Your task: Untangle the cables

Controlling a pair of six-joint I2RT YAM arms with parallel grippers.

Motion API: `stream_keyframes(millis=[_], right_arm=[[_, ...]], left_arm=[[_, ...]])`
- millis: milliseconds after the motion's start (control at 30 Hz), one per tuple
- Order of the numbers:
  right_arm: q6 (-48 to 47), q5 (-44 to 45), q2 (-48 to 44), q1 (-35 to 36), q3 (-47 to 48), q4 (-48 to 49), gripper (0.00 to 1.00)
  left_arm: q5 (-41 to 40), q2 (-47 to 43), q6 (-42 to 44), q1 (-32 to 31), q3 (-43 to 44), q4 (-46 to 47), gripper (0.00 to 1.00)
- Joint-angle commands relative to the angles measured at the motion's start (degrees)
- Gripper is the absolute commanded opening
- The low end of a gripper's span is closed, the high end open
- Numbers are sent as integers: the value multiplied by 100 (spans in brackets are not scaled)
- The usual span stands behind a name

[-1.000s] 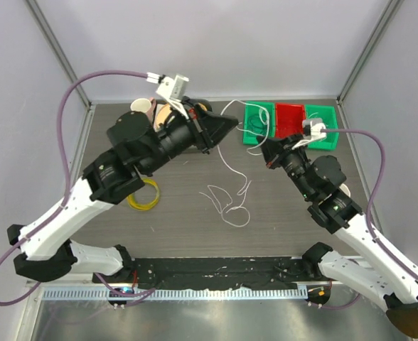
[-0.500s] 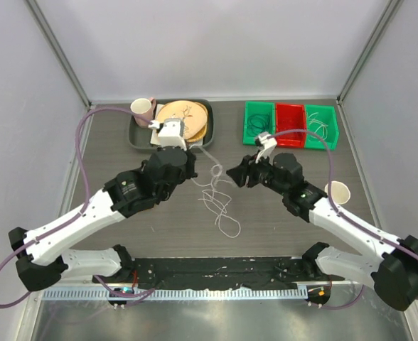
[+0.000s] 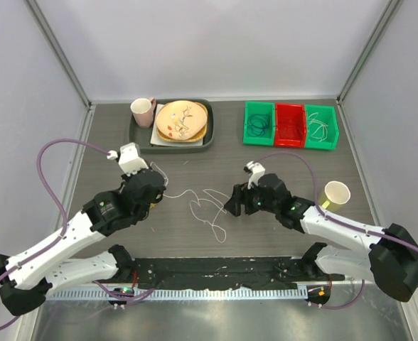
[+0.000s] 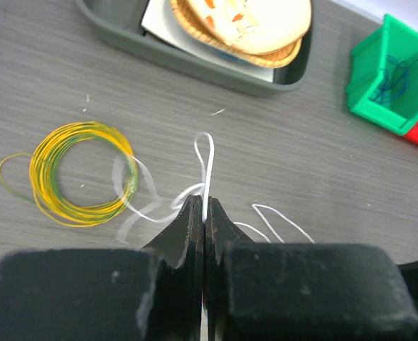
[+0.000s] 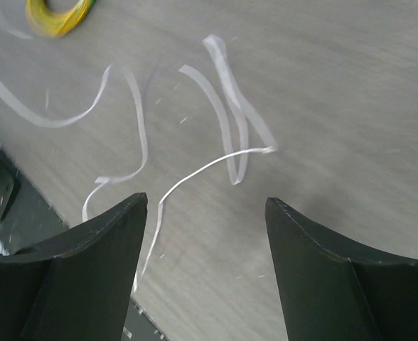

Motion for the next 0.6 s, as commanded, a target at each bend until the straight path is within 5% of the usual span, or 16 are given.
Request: stream_keyframes(millis=[0,267,300,333,400,567], right_arm=[[-360,117,174,897,59,310,73],[-660,450,1000,2014,534,294,68],[-590,721,1201,2068,578,188,63],[-520,863,1281,2094,683,-48,31],[-258,1538,1379,2103,780,-199,4],[42,2068,660,2103,921,-243,1]], left_arm=[[-276,-284,-517,54,-237,-212,0],[-275,-407,-692,80,-579,-467,0],[-258,-416,-719,80,-632,-485,0],[-258,-434,-832,80,-676,-589,0],[-232,-469,-912,89,-834,-608,0],[-205,-495,-1158,124,-1080,-783,0]])
